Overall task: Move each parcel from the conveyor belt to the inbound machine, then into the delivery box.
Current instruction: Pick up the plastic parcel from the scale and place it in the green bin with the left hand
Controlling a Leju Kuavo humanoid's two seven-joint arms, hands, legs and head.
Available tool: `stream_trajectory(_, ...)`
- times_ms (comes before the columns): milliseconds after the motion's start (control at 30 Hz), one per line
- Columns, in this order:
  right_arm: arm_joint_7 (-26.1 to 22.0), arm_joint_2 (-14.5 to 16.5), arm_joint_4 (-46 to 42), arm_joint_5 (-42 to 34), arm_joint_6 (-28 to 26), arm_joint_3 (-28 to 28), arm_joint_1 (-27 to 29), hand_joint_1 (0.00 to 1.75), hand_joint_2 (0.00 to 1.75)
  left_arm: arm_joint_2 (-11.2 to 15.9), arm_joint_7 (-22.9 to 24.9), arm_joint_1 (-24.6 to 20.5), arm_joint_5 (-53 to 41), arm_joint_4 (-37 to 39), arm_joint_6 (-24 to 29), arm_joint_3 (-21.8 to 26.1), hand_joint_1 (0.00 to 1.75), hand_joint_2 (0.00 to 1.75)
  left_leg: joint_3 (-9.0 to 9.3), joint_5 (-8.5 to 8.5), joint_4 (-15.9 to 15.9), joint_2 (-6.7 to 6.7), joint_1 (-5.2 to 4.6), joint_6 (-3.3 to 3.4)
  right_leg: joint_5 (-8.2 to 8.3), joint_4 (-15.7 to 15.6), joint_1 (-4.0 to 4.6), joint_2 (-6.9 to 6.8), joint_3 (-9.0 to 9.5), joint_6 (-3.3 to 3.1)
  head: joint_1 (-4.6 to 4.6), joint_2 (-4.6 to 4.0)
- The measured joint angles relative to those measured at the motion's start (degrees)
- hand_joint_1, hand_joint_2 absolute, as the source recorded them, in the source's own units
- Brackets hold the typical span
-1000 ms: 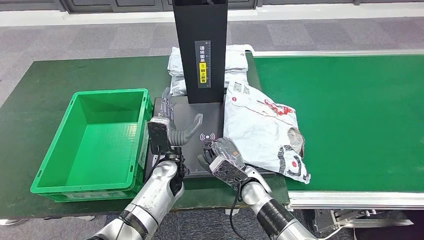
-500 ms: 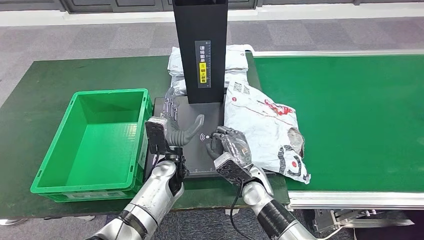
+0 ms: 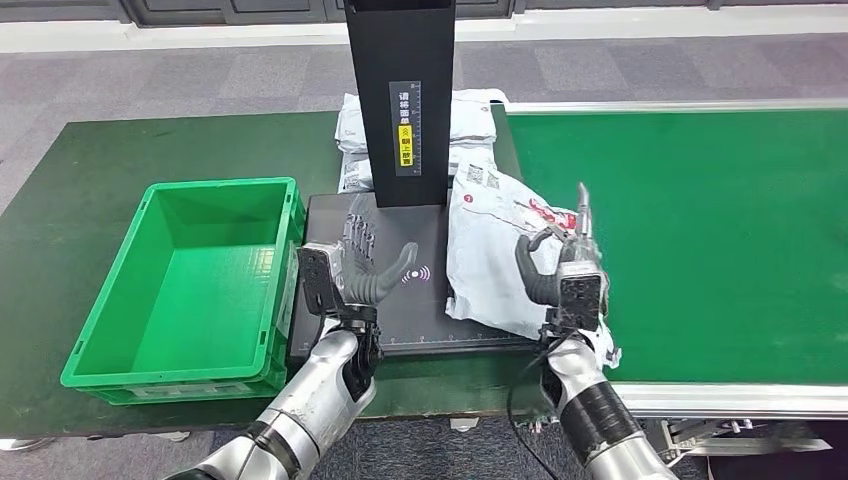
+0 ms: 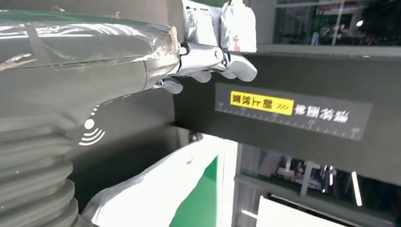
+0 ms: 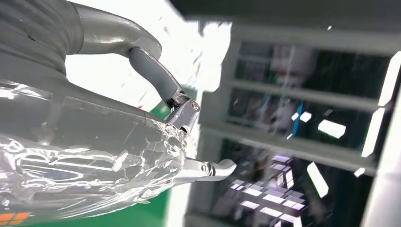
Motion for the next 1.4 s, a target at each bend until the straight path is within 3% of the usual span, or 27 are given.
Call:
stream_trajectory(267, -0.3, -0.8, -2.7, -1.0, 0.4, -6.8, 4.1, 0.00, 1.75, -0.2, 0.2, -1.2, -7.8, 4.2, 4.2, -4.2, 0.00, 1.75, -0.03, -0.04, 0.0, 0.03, -0.01, 0.04, -0.01, 0.0, -0.01, 0.01, -0.02, 0.00, 0.00, 0.00)
stream_trajectory(433, -0.4, -1.0, -4.1, -2.8, 2.0, -9.4, 5.2, 0.00, 1.75, -0.3, 5.7, -2.7, -18.0, 8.4, 6.9, -10.2, 0.00, 1.75, -0.01, -0.04, 0.0, 0.07, -0.01, 0.04, 0.00, 0.0, -0.02, 0.03, -0.02, 0.00, 0.00, 0.00)
stream_trajectory(567, -0.4, -1.4, -4.4, -3.8, 3.3, -10.1, 6.4, 0.00, 1.75, -0.3, 11.8, -3.0, -23.0, 10.3, 5.8, -15.5, 0.00, 1.75, -0.01, -0.04, 0.0, 0.07, -0.01, 0.04, 0.00, 0.0, -0.02, 0.03, -0.02, 0.00, 0.01, 0.00)
stream_trajectory(767, -0.4, -1.8, -5.0, -3.8, 3.4, -10.5, 7.5, 0.00, 1.75, -0.3, 13.8, -3.3, -24.7, 11.7, 5.2, -19.9, 0.00, 1.75, -0.02, -0.04, 0.0, 0.07, -0.01, 0.04, -0.01, 0.0, -0.01, 0.03, -0.03, 0.00, 0.00, 0.00)
stream_trajectory(933, 0.2, -1.9, -5.5, -4.7, 5.6, -10.7, 7.8, 0.00, 1.75, -0.3, 18.8, -3.8, -29.7, 12.7, 1.0, -23.7, 0.00, 1.75, -0.02, -0.04, 0.0, 0.07, -0.02, 0.04, -0.01, 0.0, -0.02, 0.03, -0.02, 0.00, 0.00, 0.00)
stream_trajectory(967, 0.5, -1.9, -5.9, -4.8, 6.2, -10.7, 7.9, 0.00, 1.75, -0.3, 20.0, -3.8, -31.1, 12.9, 0.5, -24.7, 0.10, 1.75, -0.02, -0.04, 0.0, 0.07, -0.02, 0.04, 0.00, 0.0, -0.02, 0.03, -0.02, 0.00, 0.00, 0.00)
stream_trajectory(1067, 1.7, -1.8, -8.2, -4.5, 7.2, -10.8, 8.8, 0.00, 1.75, -0.3, 23.8, -3.9, -36.5, 13.4, 1.8, -28.4, 1.40, 1.75, -0.02, -0.04, 0.0, 0.06, -0.02, 0.04, 0.00, 0.0, -0.03, 0.03, -0.02, 0.00, 0.00, 0.00)
stream_trajectory(1100, 2.1, -1.8, -9.3, -4.2, 7.3, -10.8, 9.3, 0.00, 1.75, -0.3, 24.9, -3.9, -38.5, 13.5, 3.4, -29.8, 1.75, 1.75, -0.02, -0.04, 0.0, 0.06, -0.02, 0.04, -0.01, 0.0, -0.02, 0.02, -0.02, 0.00, 0.00, 0.00)
stream_trajectory(1233, 3.5, -1.4, -13.4, -3.3, 7.4, -11.1, 11.0, 0.00, 1.75, -0.3, 27.1, -4.0, -42.3, 13.8, 10.9, -33.9, 1.75, 1.75, -0.03, -0.05, 0.0, 0.06, -0.02, 0.04, -0.02, 0.0, -0.02, 0.02, -0.02, 0.00, 0.00, 0.00)
stream_trajectory(1400, 3.6, -0.9, -15.6, -3.3, 7.6, -11.5, 12.1, 0.00, 1.75, -0.3, 28.2, -4.3, -43.6, 14.3, 18.3, -35.1, 1.75, 1.75, -0.03, -0.05, 0.0, 0.07, -0.02, 0.05, -0.02, 0.0, -0.02, 0.03, -0.02, 0.00, 0.00, 0.00)
